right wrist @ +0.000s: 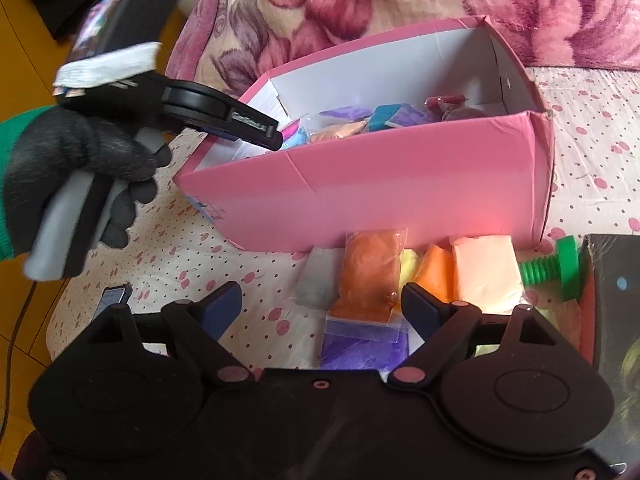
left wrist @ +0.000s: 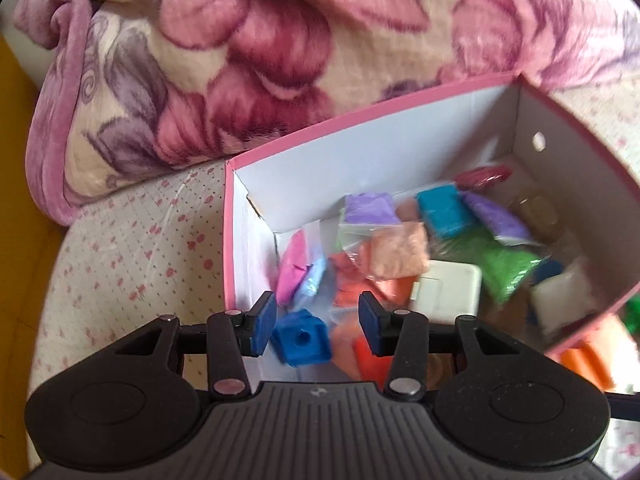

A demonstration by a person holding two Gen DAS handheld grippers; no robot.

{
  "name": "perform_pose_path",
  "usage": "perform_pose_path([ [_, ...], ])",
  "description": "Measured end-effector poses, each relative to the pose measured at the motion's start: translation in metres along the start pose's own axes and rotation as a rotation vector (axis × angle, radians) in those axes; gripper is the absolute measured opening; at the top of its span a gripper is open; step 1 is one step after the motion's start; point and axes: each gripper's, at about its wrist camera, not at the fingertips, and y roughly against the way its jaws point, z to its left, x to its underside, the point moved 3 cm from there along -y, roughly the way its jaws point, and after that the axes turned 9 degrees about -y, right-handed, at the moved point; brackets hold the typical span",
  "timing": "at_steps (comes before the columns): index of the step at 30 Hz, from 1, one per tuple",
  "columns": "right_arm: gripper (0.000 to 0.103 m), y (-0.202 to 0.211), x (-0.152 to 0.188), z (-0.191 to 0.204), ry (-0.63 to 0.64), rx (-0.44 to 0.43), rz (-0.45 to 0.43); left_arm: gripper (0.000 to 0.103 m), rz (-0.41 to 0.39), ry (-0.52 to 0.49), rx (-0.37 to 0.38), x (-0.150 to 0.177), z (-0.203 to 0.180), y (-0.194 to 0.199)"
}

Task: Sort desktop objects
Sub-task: 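Lower the blue bolt into the box and open the left tool while right hovers near purple bag, then pull both tools back from the box and move toward the dark portrait book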

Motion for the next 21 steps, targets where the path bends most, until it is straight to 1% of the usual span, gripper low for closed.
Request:
perform_pose_path([
  [4, 0.087, 0.003, -0.003, -0.004, -0.005, 0.013, -0.01, 0.043, -0.011, -0.013, 0.006, 0.006, -0.007, 0.018],
  [8, 0.087, 0.009, -0.003, -0.003, 0.01, 0.022, -0.017, 0.044, -0.011, 0.003, 0.005, 0.012, -0.006, 0.032],
  [9, 0.087, 0.011, -0.003, -0.003, 0.017, 0.024, -0.018, 0.045, -0.011, 0.006, 0.004, 0.014, -0.006, 0.036],
  [11, 0.087, 0.014, -0.001, -0.004, 0.033, 0.031, -0.016, 0.054, -0.011, 0.014, 0.0, 0.018, -0.004, 0.043],
  [15, 0.087, 0.021, 0.003, -0.006, 0.07, 0.05, -0.019, 0.058, -0.009, 0.032, -0.01, 0.026, 0.002, 0.056],
  [17, 0.087, 0.027, 0.005, -0.004, 0.096, 0.047, -0.027, 0.064, -0.009, 0.038, -0.018, 0.031, 0.005, 0.064],
  [21, 0.087, 0.037, 0.012, 0.001, 0.16, 0.038, -0.036, 0.066, -0.012, 0.041, -0.024, 0.038, 0.009, 0.077],
])
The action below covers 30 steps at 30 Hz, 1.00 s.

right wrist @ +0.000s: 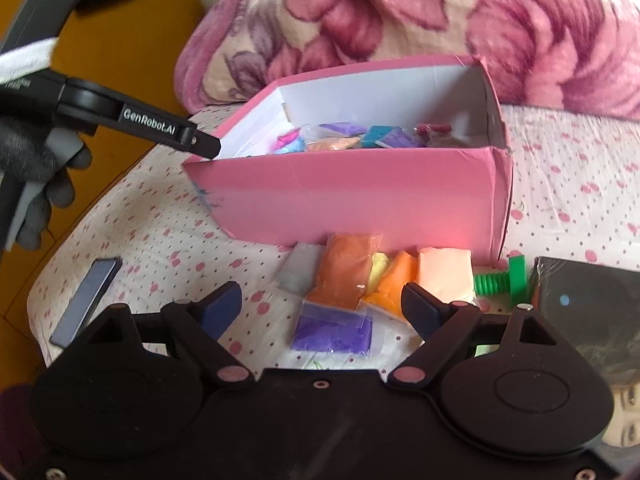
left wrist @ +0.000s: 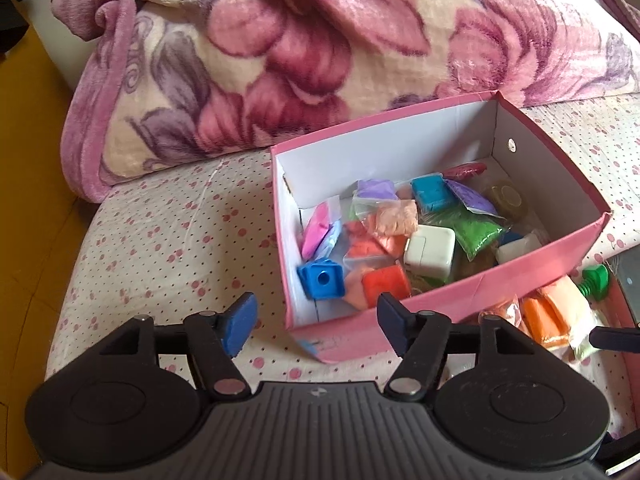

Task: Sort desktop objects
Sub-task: 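Pull both tools back from the box and move toward the dark portrait book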

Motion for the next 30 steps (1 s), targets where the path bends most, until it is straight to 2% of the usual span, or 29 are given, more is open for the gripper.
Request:
perform_pose_path([
  [6, 0.088, 0.022, 0.017, 0.007, 0.087, 0.018, -0.043, 0.067, -0.008, 0.012, 0.011, 0.01, -0.002, 0.017],
  [10, 0.09, 0.042, 0.026, 0.003, 0.079, 0.022, -0.082, 0.069, -0.016, 0.029, 0.032, 0.018, -0.007, 0.027],
  [18, 0.092, 0.077, 0.038, -0.019, 0.01, 0.084, -0.161, 0.071, -0.042, 0.096, 0.09, 0.042, -0.022, 0.045],
  [22, 0.093, 0.095, 0.048, -0.031, -0.033, 0.121, -0.17, 0.071, -0.058, 0.146, 0.125, 0.059, -0.028, 0.051],
  [30, 0.093, 0.136, 0.063, -0.052, -0.1, 0.218, -0.196, 0.071, -0.134, 0.301, 0.207, 0.099, -0.052, 0.058],
])
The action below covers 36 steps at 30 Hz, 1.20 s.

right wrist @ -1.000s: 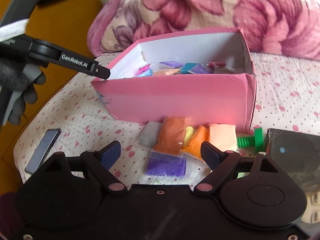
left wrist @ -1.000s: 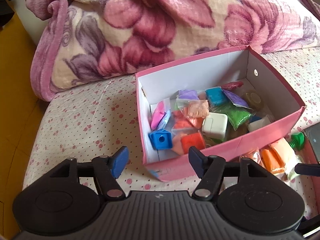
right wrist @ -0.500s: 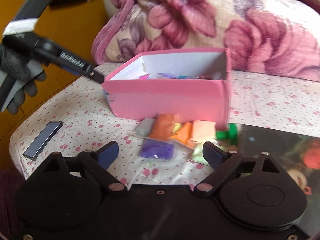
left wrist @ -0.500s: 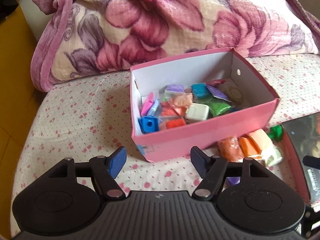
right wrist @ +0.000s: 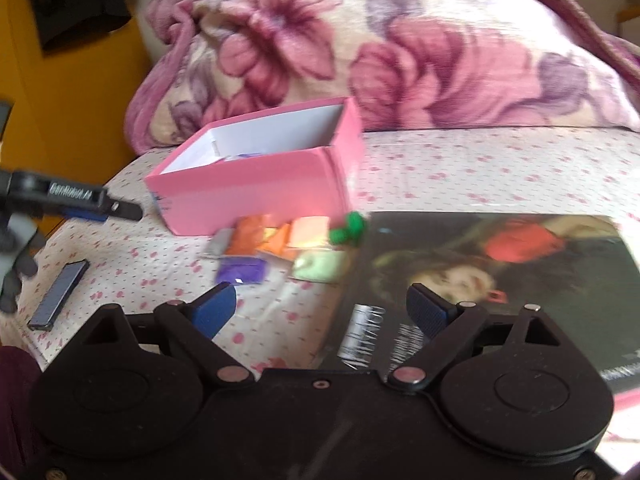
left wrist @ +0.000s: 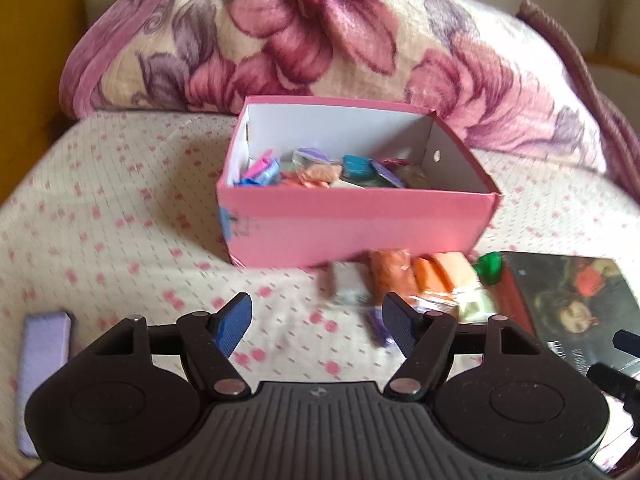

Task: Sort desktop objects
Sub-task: 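Pull both tools back from the box and move toward the dark portrait book, then grasp the dark portrait book edge with the right tool while the left tool grips its other edge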

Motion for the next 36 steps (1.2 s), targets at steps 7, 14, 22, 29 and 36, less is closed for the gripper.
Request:
perform_pose_path([
  [7, 0.095, 0.036, -0.004, -0.048, -0.171, 0.102, -0.06, 0.072, -0.003, 0.041, 0.095, 0.032, -0.027, -0.01],
  [14, 0.097, 0.068, -0.02, -0.1, -0.33, 0.117, -0.111, 0.074, -0.033, 0.062, 0.251, 0.067, -0.071, -0.027],
  [22, 0.098, 0.073, -0.023, -0.167, -0.528, 0.231, -0.2, 0.076, -0.104, -0.029, 0.41, 0.06, -0.125, -0.042],
  [29, 0.098, 0.051, -0.02, -0.188, -0.494, 0.321, -0.142, 0.077, -0.12, -0.045, 0.472, 0.046, -0.15, -0.064],
  [36, 0.098, 0.04, -0.017, -0.216, -0.488, 0.368, -0.091, 0.077, -0.092, -0.032, 0.496, 0.044, -0.159, -0.089],
])
